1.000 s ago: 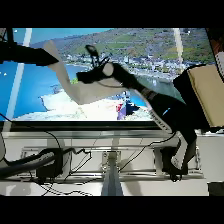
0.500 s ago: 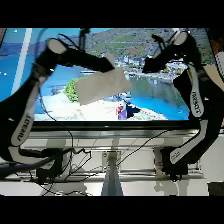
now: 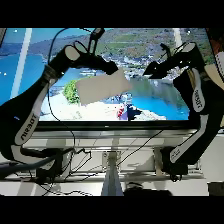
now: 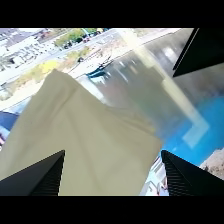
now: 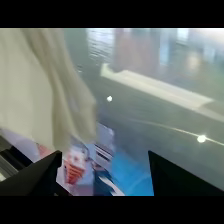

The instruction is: Fold the clothes and pants, and hang the long-sleeved shirts on hangers.

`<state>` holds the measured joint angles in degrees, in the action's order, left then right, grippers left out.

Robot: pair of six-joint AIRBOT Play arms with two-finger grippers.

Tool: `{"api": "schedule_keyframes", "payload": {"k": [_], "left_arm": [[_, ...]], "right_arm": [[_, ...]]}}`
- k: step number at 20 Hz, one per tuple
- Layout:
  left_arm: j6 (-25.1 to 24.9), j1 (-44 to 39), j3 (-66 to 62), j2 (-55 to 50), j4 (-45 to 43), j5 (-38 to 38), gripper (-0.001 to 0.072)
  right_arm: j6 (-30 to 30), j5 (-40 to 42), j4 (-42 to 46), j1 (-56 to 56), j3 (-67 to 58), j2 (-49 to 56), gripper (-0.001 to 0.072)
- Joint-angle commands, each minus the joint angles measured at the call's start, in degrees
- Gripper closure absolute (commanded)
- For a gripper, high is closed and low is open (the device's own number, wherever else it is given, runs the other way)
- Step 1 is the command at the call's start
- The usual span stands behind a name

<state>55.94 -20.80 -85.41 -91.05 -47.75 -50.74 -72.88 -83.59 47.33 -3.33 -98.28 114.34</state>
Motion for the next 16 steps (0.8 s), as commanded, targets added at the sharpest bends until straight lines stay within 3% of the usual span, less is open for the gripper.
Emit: {"api": "schedule_keyframes", "payload": {"k": [1,4,5,8,9,10,11,13,16], "left_arm": [[-0.2,5.9,0.0,3.8,-1.7,-7.1,0.0011],[-0.2,9.6,0.0,5.3,-1.2,-11.9,0.0011],[0.3,10.4,0.0,5.7,0.4,-14.2,0.0010],[0.4,12.1,0.0,6.7,5.4,-18.4,0.0012],[0.4,12.3,0.0,7.1,5.3,-18.5,0.0018],[0.4,12.7,0.0,7.6,5.3,-18.6,0.0060],[0.4,13.2,0.0,8.1,5.3,-18.6,0.0218],[0.0,14.4,0.0,9.8,5.9,-18.3,0.0678],[0.0,15.8,0.0,13.5,9.8,-15.3,0.0694]], "right_arm": [[0.5,4.0,-7.6,8.9,0.7,5.6,0.0094],[0.6,6.8,-7.9,18.3,0.7,7.5,0.0108],[0.6,7.1,-7.8,21.1,0.2,7.4,0.0165],[3.5,7.8,-3.1,26.4,-4.9,7.3,0.0492],[3.0,7.7,0.5,27.1,-7.5,7.0,0.0679],[1.2,7.7,4.3,27.2,-9.8,6.3,0.0702],[-1.3,7.7,8.4,26.8,-11.8,5.1,0.0702],[-5.4,7.1,18.6,24.9,-14.4,1.0,0.0702],[-9.2,4.3,30.0,18.6,-14.6,-7.9,0.0702]]}}
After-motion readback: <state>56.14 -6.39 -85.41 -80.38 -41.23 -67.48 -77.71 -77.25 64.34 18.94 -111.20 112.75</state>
